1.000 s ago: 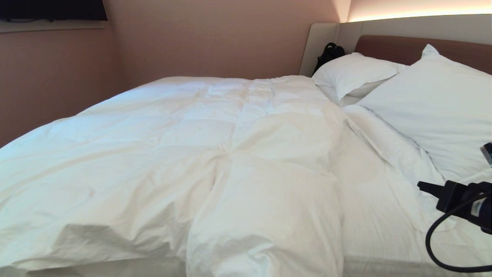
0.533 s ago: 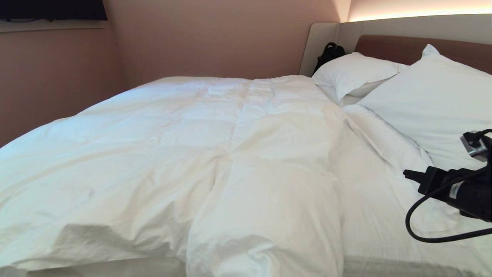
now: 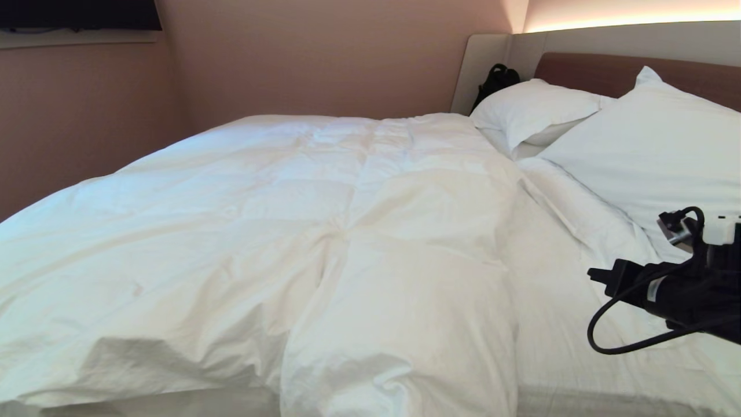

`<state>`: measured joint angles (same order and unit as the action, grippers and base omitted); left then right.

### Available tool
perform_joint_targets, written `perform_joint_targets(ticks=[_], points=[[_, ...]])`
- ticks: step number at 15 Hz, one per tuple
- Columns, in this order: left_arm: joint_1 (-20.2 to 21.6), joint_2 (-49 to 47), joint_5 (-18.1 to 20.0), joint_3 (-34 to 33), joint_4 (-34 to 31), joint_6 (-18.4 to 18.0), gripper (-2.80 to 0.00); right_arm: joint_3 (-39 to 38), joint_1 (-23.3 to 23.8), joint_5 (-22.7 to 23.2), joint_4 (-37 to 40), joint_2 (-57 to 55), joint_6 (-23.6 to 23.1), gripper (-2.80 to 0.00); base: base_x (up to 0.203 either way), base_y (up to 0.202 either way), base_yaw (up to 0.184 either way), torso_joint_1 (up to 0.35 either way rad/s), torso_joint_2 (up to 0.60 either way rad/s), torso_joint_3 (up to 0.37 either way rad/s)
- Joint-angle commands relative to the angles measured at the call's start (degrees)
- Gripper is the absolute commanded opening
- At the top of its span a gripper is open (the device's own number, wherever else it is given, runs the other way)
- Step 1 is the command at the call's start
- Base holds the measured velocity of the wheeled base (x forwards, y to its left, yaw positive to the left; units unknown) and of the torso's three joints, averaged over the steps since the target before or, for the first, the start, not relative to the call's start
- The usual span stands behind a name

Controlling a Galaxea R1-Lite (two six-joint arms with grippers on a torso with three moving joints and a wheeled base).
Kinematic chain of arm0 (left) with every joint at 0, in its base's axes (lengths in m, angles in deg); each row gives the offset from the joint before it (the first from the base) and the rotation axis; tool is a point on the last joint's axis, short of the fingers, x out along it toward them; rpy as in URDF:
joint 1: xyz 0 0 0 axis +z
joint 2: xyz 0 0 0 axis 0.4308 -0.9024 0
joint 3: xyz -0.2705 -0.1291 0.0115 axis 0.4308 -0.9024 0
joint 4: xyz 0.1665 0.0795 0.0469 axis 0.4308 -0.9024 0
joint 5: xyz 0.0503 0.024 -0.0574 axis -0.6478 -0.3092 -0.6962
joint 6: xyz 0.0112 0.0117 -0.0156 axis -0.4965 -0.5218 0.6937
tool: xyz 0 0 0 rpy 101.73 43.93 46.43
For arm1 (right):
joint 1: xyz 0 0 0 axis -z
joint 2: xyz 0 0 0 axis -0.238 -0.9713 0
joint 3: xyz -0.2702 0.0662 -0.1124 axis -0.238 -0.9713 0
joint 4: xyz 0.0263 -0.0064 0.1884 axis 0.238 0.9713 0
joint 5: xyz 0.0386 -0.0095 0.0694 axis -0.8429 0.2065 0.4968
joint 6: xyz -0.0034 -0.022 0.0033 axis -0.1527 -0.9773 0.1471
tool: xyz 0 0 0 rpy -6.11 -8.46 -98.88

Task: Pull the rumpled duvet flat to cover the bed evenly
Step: Flatten the corners of the folded blanket

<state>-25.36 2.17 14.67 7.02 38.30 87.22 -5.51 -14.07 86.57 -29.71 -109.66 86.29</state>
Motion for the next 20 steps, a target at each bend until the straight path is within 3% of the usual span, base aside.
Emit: perform_joint_targets(ticks=[1,20], points=[[0.02,0.02,-0.04,-0.01,0.05,0.02,-2.80,0.07,-0.05,0.09,-0.28,-2.24,0.23,-2.80,0.000,0.000,0.000,0.000,0.00,0.000],[0.02,0.02,-0.04,-0.01,0.05,0.02,-2.80,0.43,-0.05,0.00,-3.53,-8.15,0.32,-2.80,0.000,0.000,0.000,0.000,0.00,0.000]])
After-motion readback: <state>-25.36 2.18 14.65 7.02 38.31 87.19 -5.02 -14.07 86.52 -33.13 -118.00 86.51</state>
